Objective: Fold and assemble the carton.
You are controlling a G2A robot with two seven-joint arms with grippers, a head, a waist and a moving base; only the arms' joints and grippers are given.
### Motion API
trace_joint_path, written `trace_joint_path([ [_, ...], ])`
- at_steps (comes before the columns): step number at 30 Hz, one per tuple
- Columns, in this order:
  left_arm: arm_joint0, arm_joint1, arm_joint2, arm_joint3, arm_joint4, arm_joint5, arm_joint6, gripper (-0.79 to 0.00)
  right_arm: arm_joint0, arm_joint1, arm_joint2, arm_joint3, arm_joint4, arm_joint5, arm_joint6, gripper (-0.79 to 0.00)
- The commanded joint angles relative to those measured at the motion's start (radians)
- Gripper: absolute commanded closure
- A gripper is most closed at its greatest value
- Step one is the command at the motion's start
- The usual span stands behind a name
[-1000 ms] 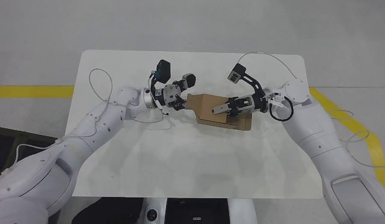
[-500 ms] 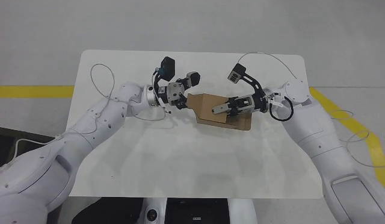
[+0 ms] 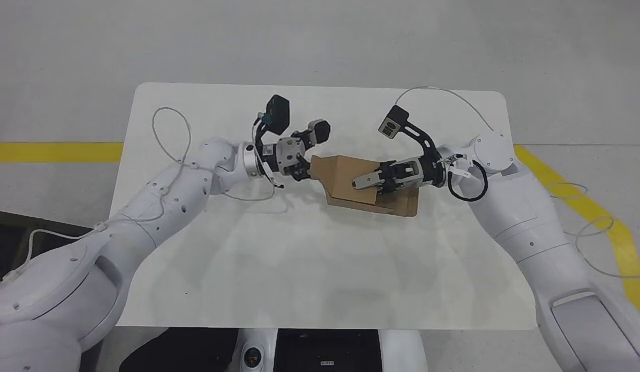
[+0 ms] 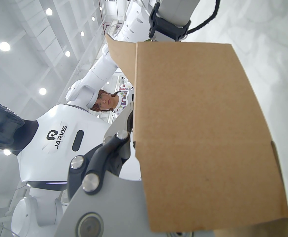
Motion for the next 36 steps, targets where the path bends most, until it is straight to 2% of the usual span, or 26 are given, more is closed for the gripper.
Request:
trace_joint_path([
  [1,0.003,0.005,0.005,0.001,-0.003,0.0,0.012,-0.785,0.0,0.0,0.0,0.0,0.0,0.0,0.0,0.0],
  [6,-0.001,0.012,0.008,0.017,-0.023,0.0,0.031,-0.785,0.0,0.0,0.0,0.0,0.0,0.0,0.0,0.0],
  [15,-0.017,0.004,0.025,0.004,-0.058,0.0,0.025,-0.785,0.0,0.0,0.0,0.0,0.0,0.0,0.0,0.0],
  [23,-0.024,0.008,0.04,0.01,-0.066,0.0,0.041,-0.785,0.0,0.0,0.0,0.0,0.0,0.0,0.0,0.0],
  [36,-0.048,-0.033,0.075,0.036,-0.108,0.0,0.0,-0.785,0.0,0.0,0.0,0.0,0.0,0.0,0.0,0.0],
])
